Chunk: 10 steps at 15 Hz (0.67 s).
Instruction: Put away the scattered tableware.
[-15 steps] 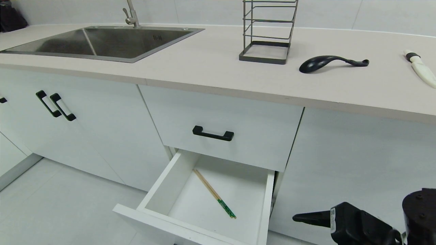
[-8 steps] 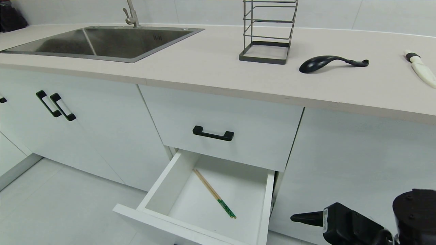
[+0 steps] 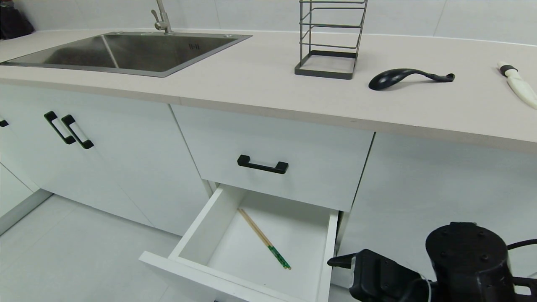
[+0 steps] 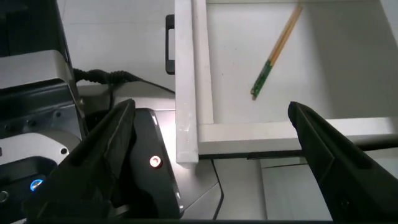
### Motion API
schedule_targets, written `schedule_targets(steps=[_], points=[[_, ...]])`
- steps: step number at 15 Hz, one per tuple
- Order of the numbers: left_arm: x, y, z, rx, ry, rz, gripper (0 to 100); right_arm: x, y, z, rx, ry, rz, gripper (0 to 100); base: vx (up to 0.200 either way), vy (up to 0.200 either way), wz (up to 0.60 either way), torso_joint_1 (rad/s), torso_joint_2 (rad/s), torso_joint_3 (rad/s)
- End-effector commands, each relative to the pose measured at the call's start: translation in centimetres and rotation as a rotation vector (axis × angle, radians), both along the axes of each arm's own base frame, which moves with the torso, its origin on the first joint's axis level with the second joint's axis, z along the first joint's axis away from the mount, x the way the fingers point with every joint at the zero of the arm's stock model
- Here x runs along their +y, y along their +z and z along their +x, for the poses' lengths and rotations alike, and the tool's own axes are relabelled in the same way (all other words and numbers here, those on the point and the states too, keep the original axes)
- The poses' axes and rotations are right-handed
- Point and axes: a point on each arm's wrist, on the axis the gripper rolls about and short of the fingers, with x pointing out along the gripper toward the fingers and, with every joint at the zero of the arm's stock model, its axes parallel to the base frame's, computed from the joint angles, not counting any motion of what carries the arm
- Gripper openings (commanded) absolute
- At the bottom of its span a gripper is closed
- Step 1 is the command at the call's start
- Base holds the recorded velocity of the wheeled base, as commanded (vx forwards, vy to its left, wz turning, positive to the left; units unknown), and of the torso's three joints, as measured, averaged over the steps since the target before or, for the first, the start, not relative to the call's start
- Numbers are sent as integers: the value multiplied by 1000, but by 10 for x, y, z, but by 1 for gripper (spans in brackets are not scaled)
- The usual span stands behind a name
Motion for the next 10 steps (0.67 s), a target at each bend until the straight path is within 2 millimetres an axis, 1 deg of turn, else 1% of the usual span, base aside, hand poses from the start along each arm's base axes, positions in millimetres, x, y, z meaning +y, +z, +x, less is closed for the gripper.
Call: schedule_targets(steps=[1, 3, 4, 6, 8, 10], points=[[0, 0, 0, 0, 1, 0, 100, 15, -1, 9, 2, 4, 1, 100, 0, 0, 600, 2, 2, 12], [0, 0, 0, 0, 1, 0, 100, 22, 2, 14, -2, 3, 14, 100, 0, 0, 600, 0, 2, 2], [0, 0, 0, 0, 1, 0, 100, 23, 1, 15, 2, 2, 11, 100, 0, 0, 0, 61, -80, -27], [0, 0, 0, 0, -1, 0, 100, 25, 2, 16, 0, 4, 15, 100, 0, 0, 0, 178, -144, -32], [0, 0, 0, 0, 1, 0, 100, 25, 1, 16, 14, -2, 21, 100, 0, 0, 0, 241, -58, -141], [0, 0, 0, 0, 1, 0, 100, 25, 1, 16, 18, -4, 19, 100, 0, 0, 0, 120, -88, -102]])
